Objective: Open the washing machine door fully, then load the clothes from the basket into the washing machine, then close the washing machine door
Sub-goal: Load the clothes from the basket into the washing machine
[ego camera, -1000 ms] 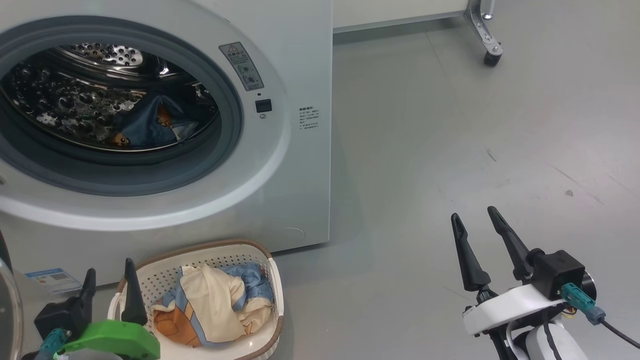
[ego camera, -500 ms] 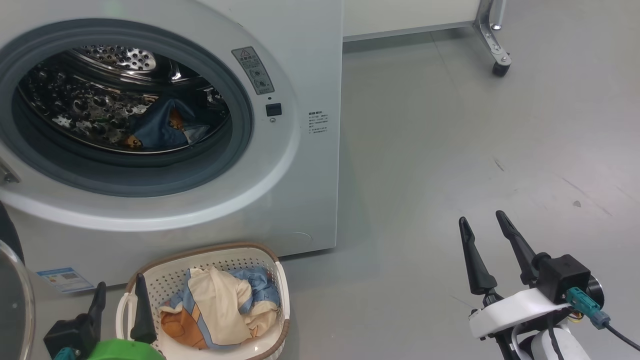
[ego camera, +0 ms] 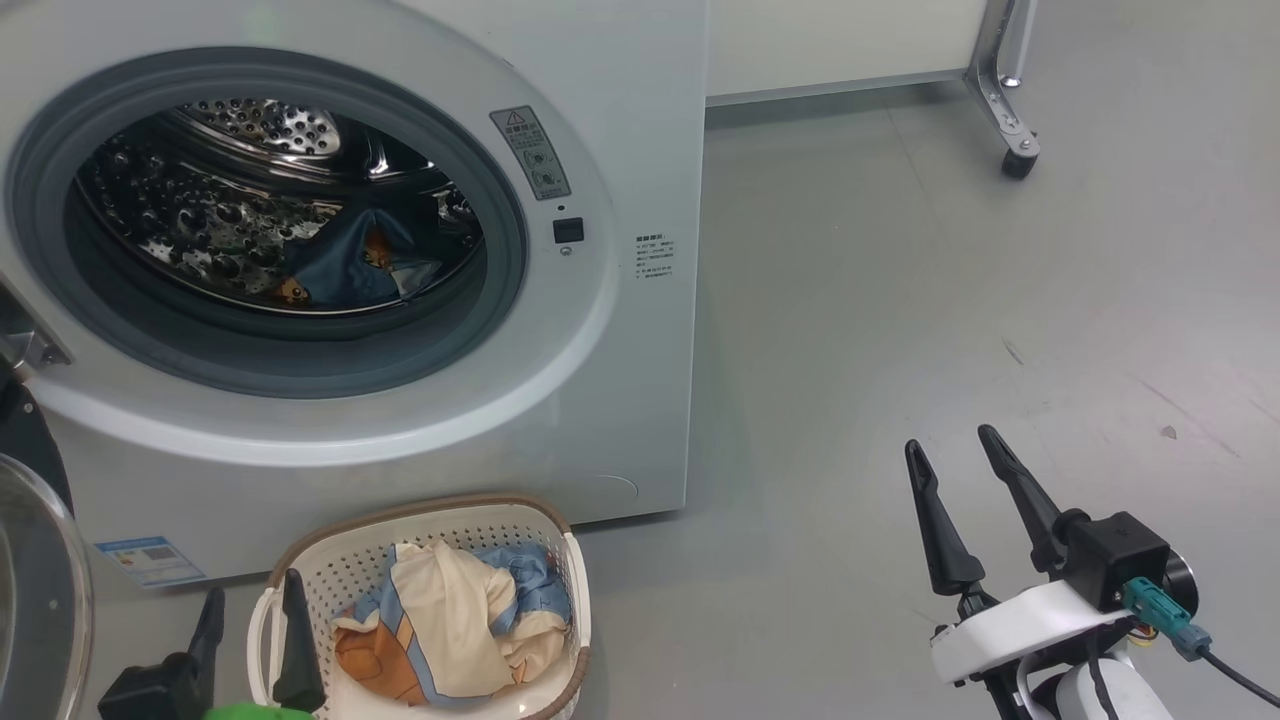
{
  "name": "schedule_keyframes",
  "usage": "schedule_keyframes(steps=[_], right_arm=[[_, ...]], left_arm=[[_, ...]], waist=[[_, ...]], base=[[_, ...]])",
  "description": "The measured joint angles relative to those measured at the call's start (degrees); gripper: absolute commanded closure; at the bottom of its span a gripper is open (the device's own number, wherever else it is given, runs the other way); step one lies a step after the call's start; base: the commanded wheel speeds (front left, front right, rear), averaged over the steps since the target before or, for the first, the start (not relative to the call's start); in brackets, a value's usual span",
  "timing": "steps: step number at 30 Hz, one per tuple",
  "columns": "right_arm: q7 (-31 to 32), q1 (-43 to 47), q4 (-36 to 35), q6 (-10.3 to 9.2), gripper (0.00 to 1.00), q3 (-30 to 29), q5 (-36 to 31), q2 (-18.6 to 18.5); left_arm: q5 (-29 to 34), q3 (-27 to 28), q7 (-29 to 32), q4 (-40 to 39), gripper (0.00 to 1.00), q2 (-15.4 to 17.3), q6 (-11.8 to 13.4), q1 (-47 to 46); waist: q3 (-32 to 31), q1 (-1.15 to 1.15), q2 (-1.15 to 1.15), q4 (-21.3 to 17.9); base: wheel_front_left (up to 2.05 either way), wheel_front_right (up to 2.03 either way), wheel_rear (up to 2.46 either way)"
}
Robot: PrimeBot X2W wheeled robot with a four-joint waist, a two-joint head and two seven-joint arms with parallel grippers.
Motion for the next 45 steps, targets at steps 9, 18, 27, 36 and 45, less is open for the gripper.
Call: schedule_keyframes(steps=[9, 18, 27, 36, 45], right_arm=[[0.0, 0.01, 0.0, 0.0, 0.0, 1.49, 0.0, 0.02], [0.0, 0.01, -0.91, 0.0, 0.0, 1.65, 0.0, -0.03], [0.0, -0.41, -2.31, 0.0, 0.0, 1.64, -0.01, 0.0], [0.0, -5.27, -3.86, 0.0, 0.0, 2.09, -0.01, 0.27], [-0.01, -8.36, -4.21, 0.0, 0.0, 2.0, -0.01, 0.51]], left_arm=[[-0.24, -0.62, 0.0, -1.09, 0.0, 0.04, 1.45, 2.15], [-1.21, -2.78, 0.0, -0.31, 0.0, 0.1, 1.75, 2.81], [-4.31, -4.49, 1.97, 3.64, 0.0, 0.12, 1.75, -0.49], [-7.72, -2.34, 4.83, 8.1, 0.0, 0.1, 1.9, -7.46], [-8.39, -1.31, 7.75, 12.92, 0.0, 1.11, 2.02, -14.59]], waist=[[0.09, 0.0, 0.0, -0.5], [2.53, 0.0, 0.0, -2.07], [8.13, 0.0, 0.0, -3.73], [14.85, 0.0, 0.0, -6.27], [21.08, 0.0, 0.0, -9.77]], base=[[0.0, 0.0, 0.0], [0.0, 0.0, 0.0], [0.0, 0.0, 0.0], [0.0, 0.0, 0.0], [0.0, 0.0, 0.0]])
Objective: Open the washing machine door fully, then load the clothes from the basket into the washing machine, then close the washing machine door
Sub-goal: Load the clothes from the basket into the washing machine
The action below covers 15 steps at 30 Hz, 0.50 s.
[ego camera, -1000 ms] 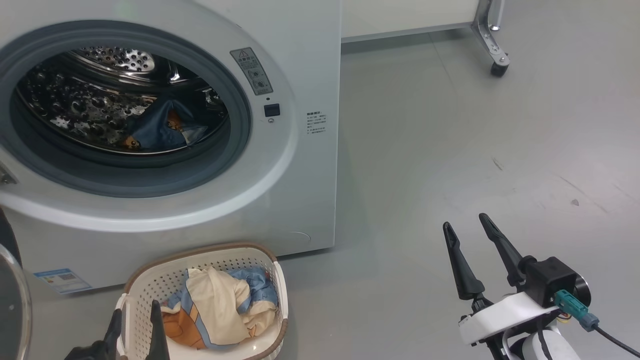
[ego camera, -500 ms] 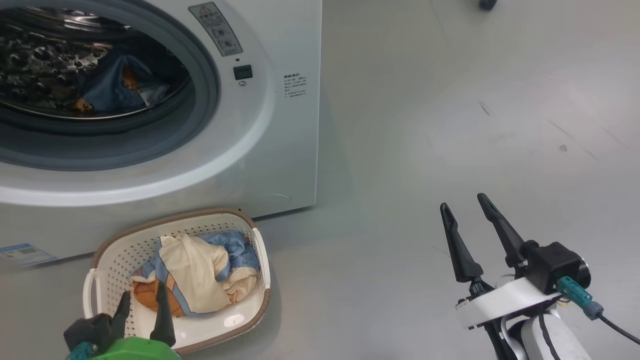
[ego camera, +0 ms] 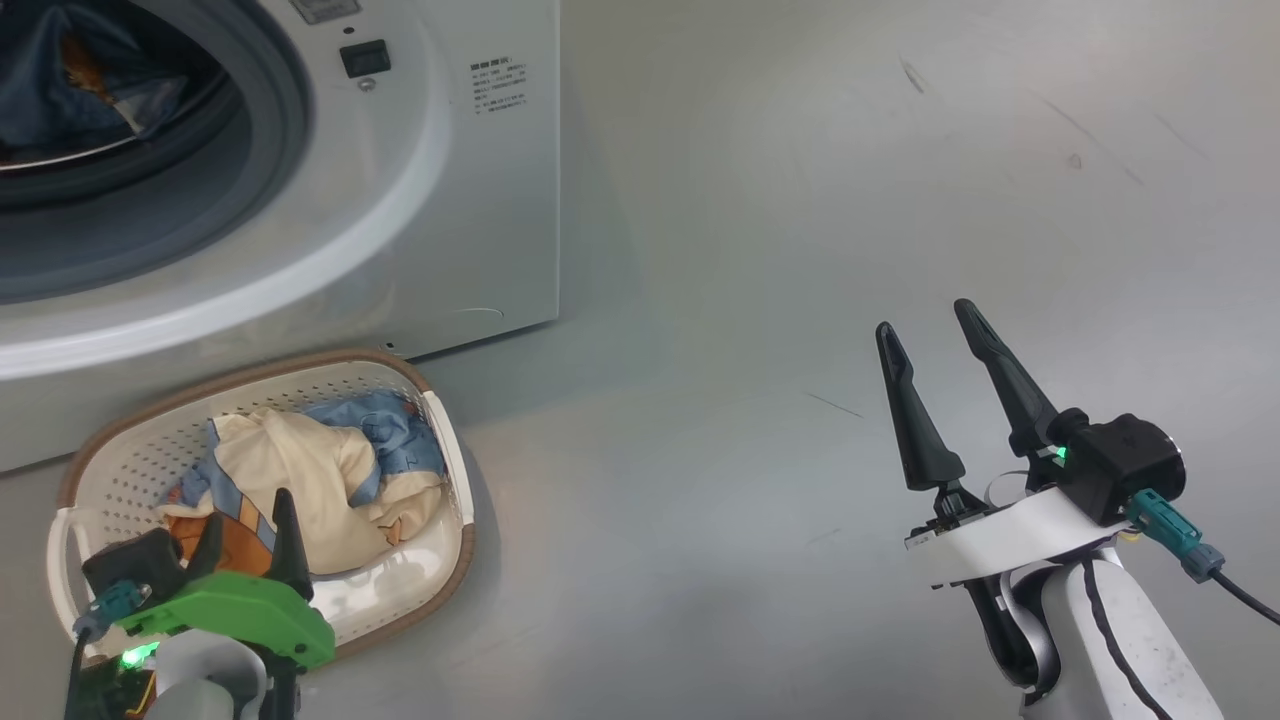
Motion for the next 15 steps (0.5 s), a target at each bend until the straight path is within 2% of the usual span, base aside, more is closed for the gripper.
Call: schedule_keyframes(steps=[8, 15], right_arm=[[0.0, -1.9, -0.43, 0.0, 0.0, -0.35, 0.01, 0.27], [0.0, -3.28, -0.7, 0.0, 0.0, -0.48, 0.04, 0.49]], left_arm=[[0.09, 0.62, 3.22, 5.52, 0.0, 1.56, 0.45, -4.41], [-2.11, 1.96, 5.97, 9.95, 0.0, 1.66, 0.93, -7.94]], waist=[[4.96, 0.0, 0.0, -2.59], [8.47, 0.0, 0.0, -4.2]], base=[[0.0, 0.0, 0.0], [0.0, 0.0, 0.0]])
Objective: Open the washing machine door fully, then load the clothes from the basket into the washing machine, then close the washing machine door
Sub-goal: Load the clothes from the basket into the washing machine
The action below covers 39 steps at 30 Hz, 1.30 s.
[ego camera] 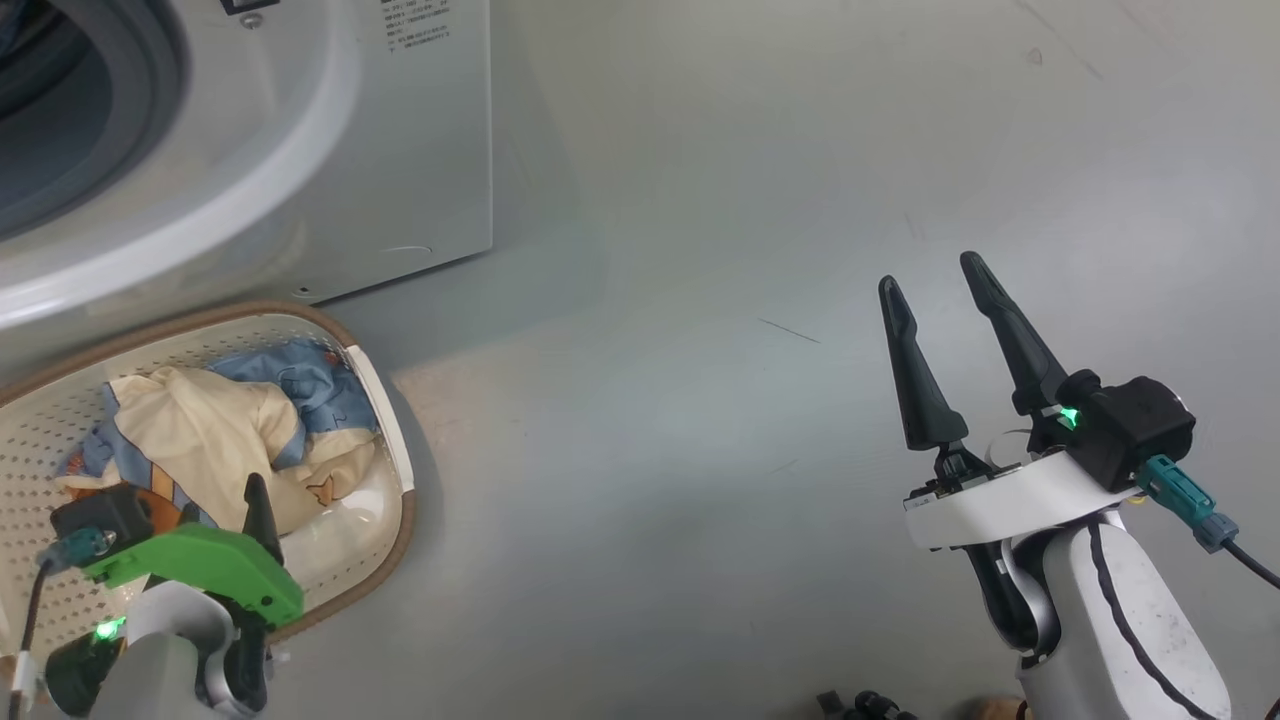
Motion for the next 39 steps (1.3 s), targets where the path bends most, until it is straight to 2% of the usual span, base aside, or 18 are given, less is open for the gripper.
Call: schedule_keyframes(steps=[9, 20, 24, 25, 27, 39], right_arm=[[0.0, -0.63, -0.33, 0.0, 0.0, -0.59, 0.0, 0.24], [0.0, -3.02, -1.37, 0.0, 0.0, -0.67, -0.05, 0.35], [0.0, -3.87, -1.65, 0.0, 0.0, -0.62, -0.47, 0.35], [0.0, -4.35, -2.01, 0.0, 0.0, -0.64, -0.66, 0.36], [0.0, -5.64, -2.81, 0.0, 0.0, -0.59, -0.71, 0.36], [0.0, -6.58, -4.22, 0.0, 0.0, -0.63, -0.71, 0.36]], left_arm=[[-0.98, 1.07, 2.93, 3.71, 0.0, 0.52, 0.77, -5.71], [-0.64, 0.87, 5.23, 7.91, 0.0, 2.33, 2.08, -12.83], [-0.21, 0.59, 5.3, 9.09, 0.0, 2.57, 2.49, -14.88], [-0.21, 0.33, 5.04, 10.33, 0.0, 2.93, 2.47, -20.05], [-0.21, 0.3, 5.05, 11.77, 0.0, 3.25, 2.47, -21.97], [0.38, 0.41, 5.04, 14.48, 0.0, 5.25, 2.49, -27.28]], waist=[[3.64, 0.0, 0.0, -0.69], [8.67, 0.0, 0.0, 0.26], [10.42, 0.0, 0.0, 0.7], [13.77, 0.0, 0.0, 1.26], [15.7, 0.0, 0.0, 1.35], [19.72, 0.0, 0.0, 0.79]], base=[[0.0, 0.0, 0.0], [0.0, 0.0, 0.0], [0.0, 0.0, 0.0], [0.0, 0.0, 0.0], [0.0, 0.0, 0.0], [0.0, 0.0, 0.0]])
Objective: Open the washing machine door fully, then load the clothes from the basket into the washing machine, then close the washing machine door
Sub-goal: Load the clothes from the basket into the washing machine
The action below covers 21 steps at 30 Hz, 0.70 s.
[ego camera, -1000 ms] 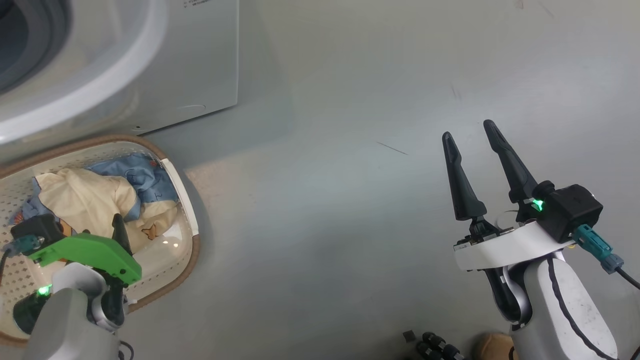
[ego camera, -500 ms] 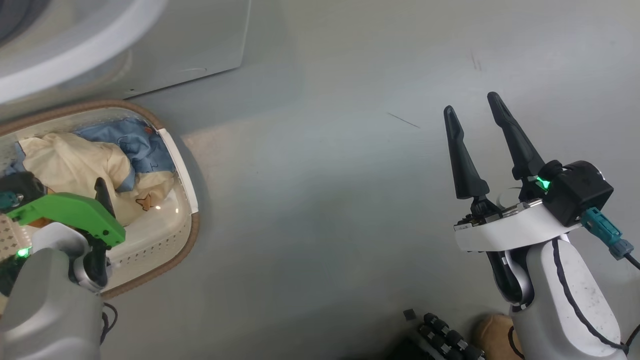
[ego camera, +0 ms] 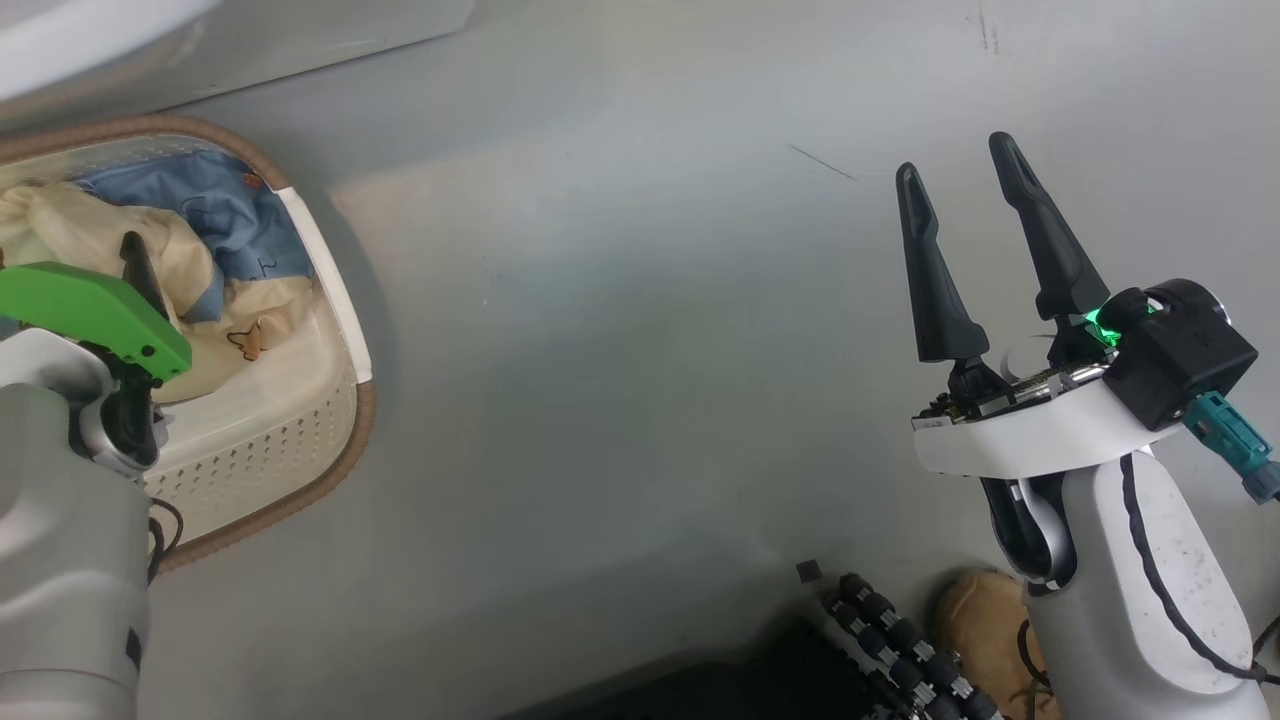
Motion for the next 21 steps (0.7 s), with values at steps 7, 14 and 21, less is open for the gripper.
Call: schedule_keyframes(steps=[7, 14, 21], right_arm=[[0.0, -0.92, -0.64, 0.0, 0.0, -0.01, 0.0, 0.01], [0.0, -1.05, -1.25, 0.0, 0.0, -0.83, 0.0, 0.02], [0.0, -1.11, -1.26, 0.0, 0.0, -1.38, 0.0, 0.03]], left_arm=[[0.9, -0.71, -0.01, 1.3, 0.0, 0.43, 0.1, -2.88], [2.13, -1.41, -0.66, 3.11, 0.0, 0.49, 1.01, -4.56], [3.1, -2.42, -2.53, 4.87, 1.0, 0.44, 1.02, -4.85]], waist=[[2.23, 0.0, 0.0, -0.43], [3.94, 0.0, 0.0, -0.71], [4.44, 0.0, 0.0, -0.51]], base=[[0.0, 0.0, 0.0], [0.0, 0.0, 0.0], [0.0, 0.0, 0.0]])
